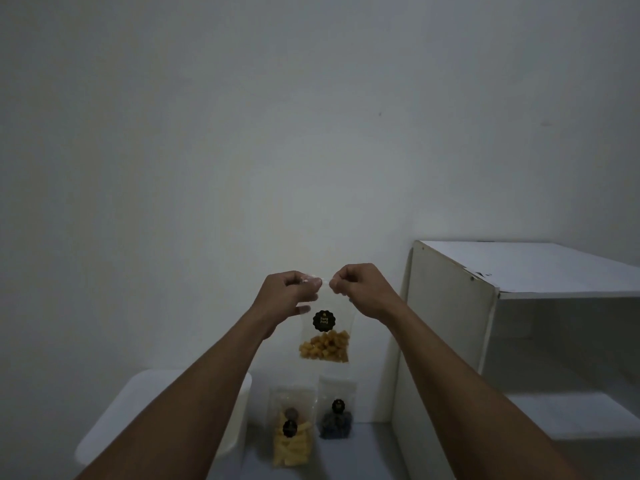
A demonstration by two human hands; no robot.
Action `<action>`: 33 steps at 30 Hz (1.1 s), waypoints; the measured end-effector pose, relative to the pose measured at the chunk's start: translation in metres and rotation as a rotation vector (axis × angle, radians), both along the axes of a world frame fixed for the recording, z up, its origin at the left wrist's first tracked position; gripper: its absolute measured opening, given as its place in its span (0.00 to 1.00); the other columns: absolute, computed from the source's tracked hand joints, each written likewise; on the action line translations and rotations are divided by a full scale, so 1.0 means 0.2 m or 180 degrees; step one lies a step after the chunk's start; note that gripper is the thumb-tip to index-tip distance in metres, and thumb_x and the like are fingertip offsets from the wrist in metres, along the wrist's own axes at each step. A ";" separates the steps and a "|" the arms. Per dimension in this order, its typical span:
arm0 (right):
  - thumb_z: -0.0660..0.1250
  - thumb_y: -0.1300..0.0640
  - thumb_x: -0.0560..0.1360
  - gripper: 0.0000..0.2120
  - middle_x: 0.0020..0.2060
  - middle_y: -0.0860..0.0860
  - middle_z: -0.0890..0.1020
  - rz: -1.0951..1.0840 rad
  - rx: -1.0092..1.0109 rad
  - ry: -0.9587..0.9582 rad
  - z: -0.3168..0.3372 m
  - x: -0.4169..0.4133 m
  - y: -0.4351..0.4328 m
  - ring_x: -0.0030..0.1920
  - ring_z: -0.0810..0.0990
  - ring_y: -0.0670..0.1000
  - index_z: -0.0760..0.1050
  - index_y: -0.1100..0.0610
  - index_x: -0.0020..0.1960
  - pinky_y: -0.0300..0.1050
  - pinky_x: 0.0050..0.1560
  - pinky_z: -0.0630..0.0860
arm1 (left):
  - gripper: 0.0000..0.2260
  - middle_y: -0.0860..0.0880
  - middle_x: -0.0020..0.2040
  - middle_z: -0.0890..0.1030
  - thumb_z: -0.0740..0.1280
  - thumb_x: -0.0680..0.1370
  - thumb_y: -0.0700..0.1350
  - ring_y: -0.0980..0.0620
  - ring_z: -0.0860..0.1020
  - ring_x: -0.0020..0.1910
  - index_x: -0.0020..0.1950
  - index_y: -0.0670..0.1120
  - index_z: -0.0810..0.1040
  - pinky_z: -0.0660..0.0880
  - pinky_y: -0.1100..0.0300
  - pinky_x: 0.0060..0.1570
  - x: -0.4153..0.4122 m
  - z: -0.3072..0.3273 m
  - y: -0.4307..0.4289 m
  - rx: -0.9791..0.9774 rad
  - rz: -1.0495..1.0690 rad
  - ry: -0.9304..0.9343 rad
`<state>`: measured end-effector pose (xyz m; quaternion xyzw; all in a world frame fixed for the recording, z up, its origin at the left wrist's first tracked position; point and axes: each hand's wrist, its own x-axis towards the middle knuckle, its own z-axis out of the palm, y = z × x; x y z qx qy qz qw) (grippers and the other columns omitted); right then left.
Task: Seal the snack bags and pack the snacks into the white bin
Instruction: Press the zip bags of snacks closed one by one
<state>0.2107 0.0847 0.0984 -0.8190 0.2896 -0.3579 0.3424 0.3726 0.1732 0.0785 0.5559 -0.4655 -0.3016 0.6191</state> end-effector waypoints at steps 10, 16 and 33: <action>0.70 0.59 0.76 0.04 0.40 0.52 0.86 -0.0003 0.0318 -0.0314 -0.06 -0.06 -0.02 0.40 0.81 0.46 0.82 0.59 0.46 0.42 0.41 0.78 | 0.03 0.46 0.39 0.85 0.75 0.73 0.43 0.51 0.82 0.39 0.42 0.44 0.85 0.81 0.52 0.50 0.05 -0.01 -0.02 -0.0173 0.0530 -0.0544; 0.67 0.63 0.78 0.07 0.37 0.51 0.85 -0.0103 0.0080 -0.0239 -0.05 -0.07 -0.02 0.36 0.80 0.46 0.80 0.56 0.42 0.40 0.40 0.76 | 0.05 0.42 0.46 0.85 0.75 0.74 0.43 0.48 0.82 0.45 0.46 0.42 0.85 0.82 0.52 0.51 0.04 -0.02 0.00 -0.0217 0.0225 -0.0109; 0.71 0.56 0.76 0.05 0.40 0.55 0.84 -0.0061 -0.0135 0.0017 -0.01 -0.01 0.00 0.39 0.79 0.48 0.83 0.57 0.44 0.43 0.42 0.75 | 0.06 0.39 0.47 0.84 0.72 0.76 0.39 0.42 0.84 0.48 0.49 0.36 0.83 0.82 0.50 0.52 0.06 0.00 0.03 -0.0263 0.0031 0.0261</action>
